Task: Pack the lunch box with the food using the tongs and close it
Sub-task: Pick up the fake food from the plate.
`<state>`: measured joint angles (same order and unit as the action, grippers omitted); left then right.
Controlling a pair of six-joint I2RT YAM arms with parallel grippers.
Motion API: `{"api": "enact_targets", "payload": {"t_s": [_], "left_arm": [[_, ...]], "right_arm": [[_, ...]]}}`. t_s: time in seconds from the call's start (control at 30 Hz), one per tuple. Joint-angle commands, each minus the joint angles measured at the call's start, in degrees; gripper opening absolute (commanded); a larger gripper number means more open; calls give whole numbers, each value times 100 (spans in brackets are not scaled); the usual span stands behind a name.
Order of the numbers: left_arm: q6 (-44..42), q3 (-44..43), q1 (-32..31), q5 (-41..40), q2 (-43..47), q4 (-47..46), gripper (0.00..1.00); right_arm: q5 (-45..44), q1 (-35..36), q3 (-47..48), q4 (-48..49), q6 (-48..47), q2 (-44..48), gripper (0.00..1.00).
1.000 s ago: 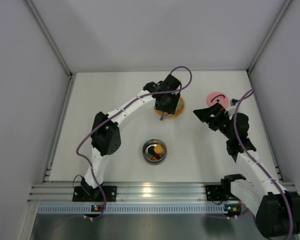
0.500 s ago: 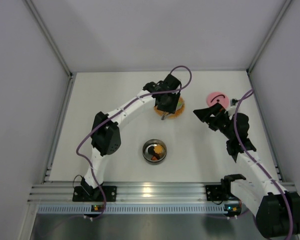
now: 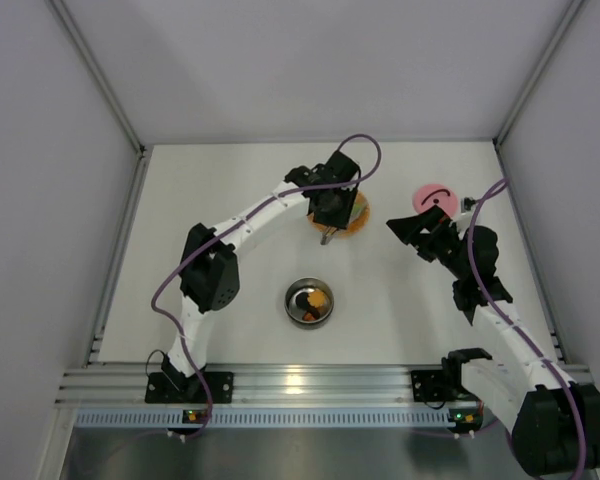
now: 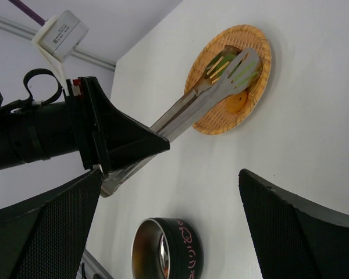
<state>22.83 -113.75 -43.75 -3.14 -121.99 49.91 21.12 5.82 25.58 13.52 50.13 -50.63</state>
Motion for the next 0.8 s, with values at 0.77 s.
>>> {"api": "enact_targets", "payload": {"t_s": [0.77], "left_arm": [[-33,1626,7,23,2855,326,43]], "right_arm": [[41,-82,105,300,-56,-61,100]]}}
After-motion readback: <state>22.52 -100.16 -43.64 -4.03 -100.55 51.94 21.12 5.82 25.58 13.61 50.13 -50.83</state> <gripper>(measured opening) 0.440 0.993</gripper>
